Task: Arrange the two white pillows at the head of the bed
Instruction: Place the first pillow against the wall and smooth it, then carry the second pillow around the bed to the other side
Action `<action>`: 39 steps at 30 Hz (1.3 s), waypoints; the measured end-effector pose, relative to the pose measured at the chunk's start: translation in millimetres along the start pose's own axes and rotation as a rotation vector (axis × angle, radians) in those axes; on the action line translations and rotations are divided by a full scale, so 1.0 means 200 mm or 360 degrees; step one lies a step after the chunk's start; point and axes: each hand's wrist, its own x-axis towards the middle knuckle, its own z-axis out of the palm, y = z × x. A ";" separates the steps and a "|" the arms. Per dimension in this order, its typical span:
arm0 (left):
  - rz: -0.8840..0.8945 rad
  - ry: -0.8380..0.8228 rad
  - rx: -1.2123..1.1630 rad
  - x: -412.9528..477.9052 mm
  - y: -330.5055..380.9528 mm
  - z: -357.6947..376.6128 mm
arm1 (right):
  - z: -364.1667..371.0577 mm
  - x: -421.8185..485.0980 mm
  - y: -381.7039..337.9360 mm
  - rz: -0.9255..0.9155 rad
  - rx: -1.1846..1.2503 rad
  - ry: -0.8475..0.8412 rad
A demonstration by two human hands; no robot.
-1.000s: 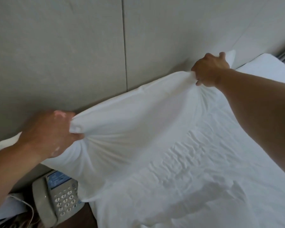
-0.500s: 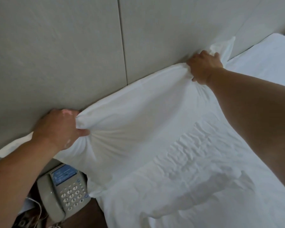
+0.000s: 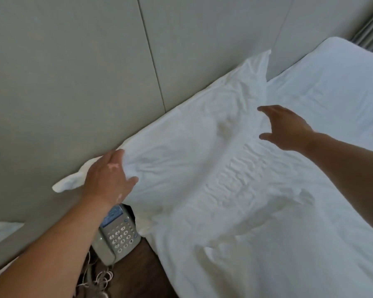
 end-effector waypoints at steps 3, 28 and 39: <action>0.0059 -0.0028 -0.0041 -0.22 0.03 0.06 | 0.11 -0.47 0.09 0.0174 0.0222 -0.0092; 0.0022 -0.1329 -0.0547 -1.97 0.79 1.15 | 0.84 -2.99 0.60 0.1059 0.0881 -0.0202; -0.0648 -0.1554 -0.1107 -2.08 1.01 1.57 | 0.94 -2.79 0.94 0.1139 0.0614 -0.0327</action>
